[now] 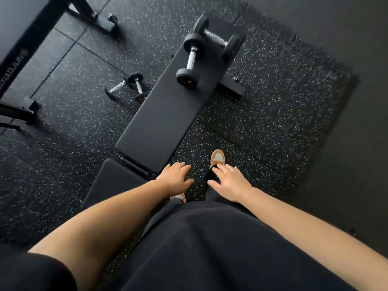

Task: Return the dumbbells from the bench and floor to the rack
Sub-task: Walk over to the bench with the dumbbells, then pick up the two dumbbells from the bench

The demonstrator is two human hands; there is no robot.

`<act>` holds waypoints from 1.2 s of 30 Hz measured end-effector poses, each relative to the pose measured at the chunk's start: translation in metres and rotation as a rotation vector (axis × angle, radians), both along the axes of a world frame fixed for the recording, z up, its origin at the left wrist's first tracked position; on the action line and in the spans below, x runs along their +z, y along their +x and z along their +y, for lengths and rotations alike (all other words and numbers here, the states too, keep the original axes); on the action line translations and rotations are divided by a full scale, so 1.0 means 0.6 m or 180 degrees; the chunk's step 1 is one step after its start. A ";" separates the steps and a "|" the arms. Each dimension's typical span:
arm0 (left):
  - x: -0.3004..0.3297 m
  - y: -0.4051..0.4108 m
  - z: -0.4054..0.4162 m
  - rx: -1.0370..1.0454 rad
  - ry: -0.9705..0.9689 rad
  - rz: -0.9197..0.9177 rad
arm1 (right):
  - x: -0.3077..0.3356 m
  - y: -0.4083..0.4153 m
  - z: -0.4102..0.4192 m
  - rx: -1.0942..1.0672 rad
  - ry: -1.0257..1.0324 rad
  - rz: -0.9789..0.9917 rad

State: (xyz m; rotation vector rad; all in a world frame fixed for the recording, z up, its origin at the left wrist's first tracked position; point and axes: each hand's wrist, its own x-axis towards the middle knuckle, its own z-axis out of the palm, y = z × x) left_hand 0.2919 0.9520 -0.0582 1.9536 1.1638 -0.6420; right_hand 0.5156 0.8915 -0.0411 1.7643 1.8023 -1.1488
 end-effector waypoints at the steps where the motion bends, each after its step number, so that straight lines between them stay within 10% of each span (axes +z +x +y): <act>1: 0.001 0.014 0.018 0.0077 0.0000 0.0040 | 0.000 0.019 0.022 0.0030 0.0020 0.0042; 36: -0.034 0.182 0.671 0.0935 0.0078 -0.0070 | -0.029 0.186 0.764 0.0999 -0.0054 -0.0187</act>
